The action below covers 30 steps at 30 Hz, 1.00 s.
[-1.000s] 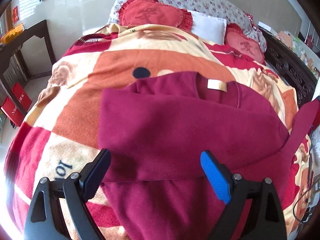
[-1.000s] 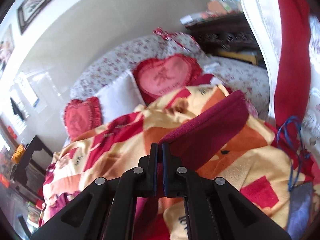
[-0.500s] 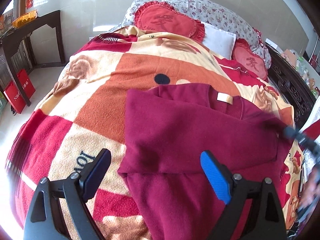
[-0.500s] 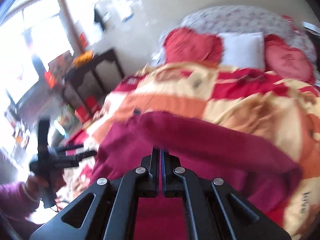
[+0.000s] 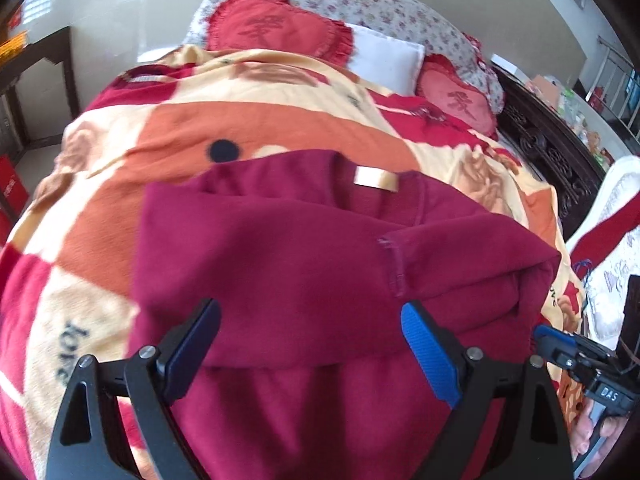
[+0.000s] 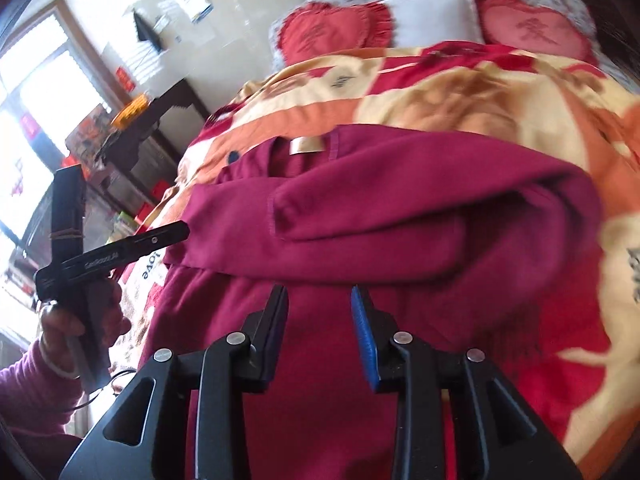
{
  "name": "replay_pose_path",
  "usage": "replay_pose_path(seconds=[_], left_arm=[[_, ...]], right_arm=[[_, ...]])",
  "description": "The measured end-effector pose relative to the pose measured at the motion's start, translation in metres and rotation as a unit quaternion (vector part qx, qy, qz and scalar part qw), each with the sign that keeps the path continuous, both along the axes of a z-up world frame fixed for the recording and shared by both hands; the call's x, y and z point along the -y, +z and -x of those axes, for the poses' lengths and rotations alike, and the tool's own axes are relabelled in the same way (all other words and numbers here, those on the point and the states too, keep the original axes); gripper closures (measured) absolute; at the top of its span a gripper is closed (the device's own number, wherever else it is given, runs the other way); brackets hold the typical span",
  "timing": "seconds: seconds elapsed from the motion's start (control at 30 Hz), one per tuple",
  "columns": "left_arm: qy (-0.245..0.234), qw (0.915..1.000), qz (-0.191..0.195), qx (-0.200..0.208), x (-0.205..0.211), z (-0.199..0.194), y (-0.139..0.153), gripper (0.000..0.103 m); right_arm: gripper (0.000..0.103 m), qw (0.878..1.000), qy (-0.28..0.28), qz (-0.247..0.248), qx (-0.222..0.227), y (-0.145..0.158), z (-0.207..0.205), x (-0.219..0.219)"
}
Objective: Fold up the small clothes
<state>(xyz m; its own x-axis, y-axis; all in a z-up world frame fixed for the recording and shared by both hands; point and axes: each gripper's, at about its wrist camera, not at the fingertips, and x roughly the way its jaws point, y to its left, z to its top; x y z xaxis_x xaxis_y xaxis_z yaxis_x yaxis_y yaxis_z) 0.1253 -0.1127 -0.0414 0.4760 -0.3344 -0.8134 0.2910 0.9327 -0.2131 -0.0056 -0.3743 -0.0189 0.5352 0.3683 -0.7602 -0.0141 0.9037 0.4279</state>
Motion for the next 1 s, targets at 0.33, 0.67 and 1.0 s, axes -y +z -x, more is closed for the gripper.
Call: replay_pose_path(seconds=[0.33, 0.67, 1.0], left_arm=[[-0.012, 0.9975, -0.01, -0.068, 0.079, -0.04, -0.042, 0.06], [-0.003, 0.9966, 0.082, 0.013, 0.015, -0.01, 0.065, 0.1], [0.108, 0.9932, 0.042, -0.01, -0.085, -0.018, 0.075, 0.099]], right_arm=[[0.087, 0.996, -0.085, -0.021, -0.014, -0.014, 0.038, 0.064], [0.087, 0.996, -0.086, -0.015, 0.015, -0.002, 0.036, 0.067], [0.086, 0.999, -0.032, 0.015, 0.013, 0.002, 0.006, 0.025]])
